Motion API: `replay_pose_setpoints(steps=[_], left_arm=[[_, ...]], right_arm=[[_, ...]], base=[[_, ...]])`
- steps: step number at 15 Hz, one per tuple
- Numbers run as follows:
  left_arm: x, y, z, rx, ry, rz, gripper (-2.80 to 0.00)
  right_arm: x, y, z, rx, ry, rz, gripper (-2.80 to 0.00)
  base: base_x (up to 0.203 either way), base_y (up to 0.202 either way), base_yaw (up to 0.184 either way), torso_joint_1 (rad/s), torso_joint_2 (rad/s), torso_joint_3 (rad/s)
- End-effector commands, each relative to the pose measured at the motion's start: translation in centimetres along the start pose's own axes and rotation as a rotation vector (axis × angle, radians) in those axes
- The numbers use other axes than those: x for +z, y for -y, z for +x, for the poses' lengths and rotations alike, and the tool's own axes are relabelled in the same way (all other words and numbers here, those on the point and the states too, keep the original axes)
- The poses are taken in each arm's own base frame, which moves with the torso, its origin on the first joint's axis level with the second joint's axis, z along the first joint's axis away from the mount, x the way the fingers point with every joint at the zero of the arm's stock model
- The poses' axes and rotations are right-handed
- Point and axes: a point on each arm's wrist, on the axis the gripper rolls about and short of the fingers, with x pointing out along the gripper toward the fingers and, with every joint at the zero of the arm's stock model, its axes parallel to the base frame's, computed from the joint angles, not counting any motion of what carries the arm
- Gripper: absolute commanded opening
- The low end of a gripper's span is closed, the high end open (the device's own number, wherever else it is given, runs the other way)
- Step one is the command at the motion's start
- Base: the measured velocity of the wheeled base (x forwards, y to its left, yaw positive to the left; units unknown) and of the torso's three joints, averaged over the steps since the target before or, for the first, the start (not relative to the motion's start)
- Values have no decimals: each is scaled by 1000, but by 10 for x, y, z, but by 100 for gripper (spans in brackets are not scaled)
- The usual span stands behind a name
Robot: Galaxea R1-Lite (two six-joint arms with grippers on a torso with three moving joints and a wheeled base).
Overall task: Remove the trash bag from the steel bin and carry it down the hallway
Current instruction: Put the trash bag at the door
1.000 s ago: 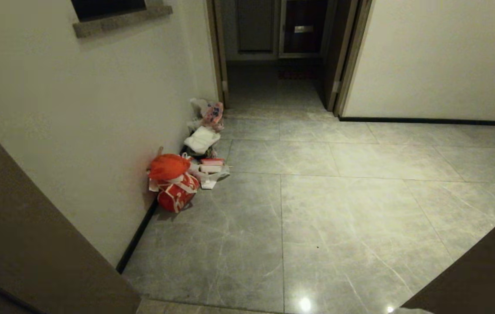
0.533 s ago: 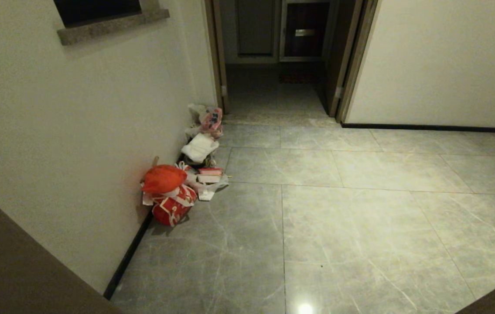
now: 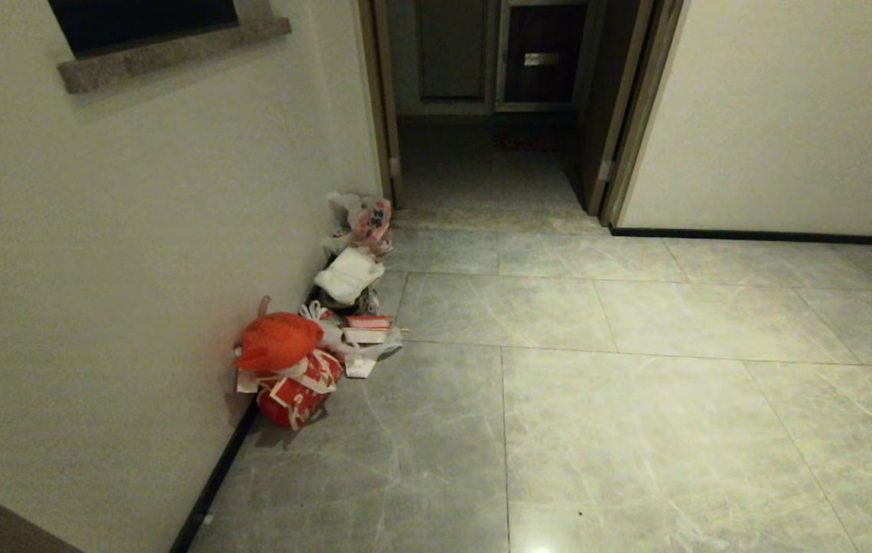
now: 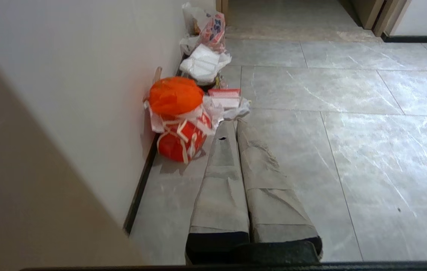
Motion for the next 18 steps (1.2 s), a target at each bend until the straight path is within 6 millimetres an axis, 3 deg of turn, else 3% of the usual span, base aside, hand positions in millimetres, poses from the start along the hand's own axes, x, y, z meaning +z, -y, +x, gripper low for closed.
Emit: replay_pose_setpoints(steps=[1, 18], left_arm=[[0, 0, 0, 1, -2, 0, -280], [0, 0, 0, -1, 0, 0, -280]], right_arm=[[0, 0, 0, 0, -1, 0, -280], [0, 0, 0, 1, 0, -1, -280]], base=[[194, 0, -1, 2, 5, 2], [193, 0, 1, 4, 3, 2]])
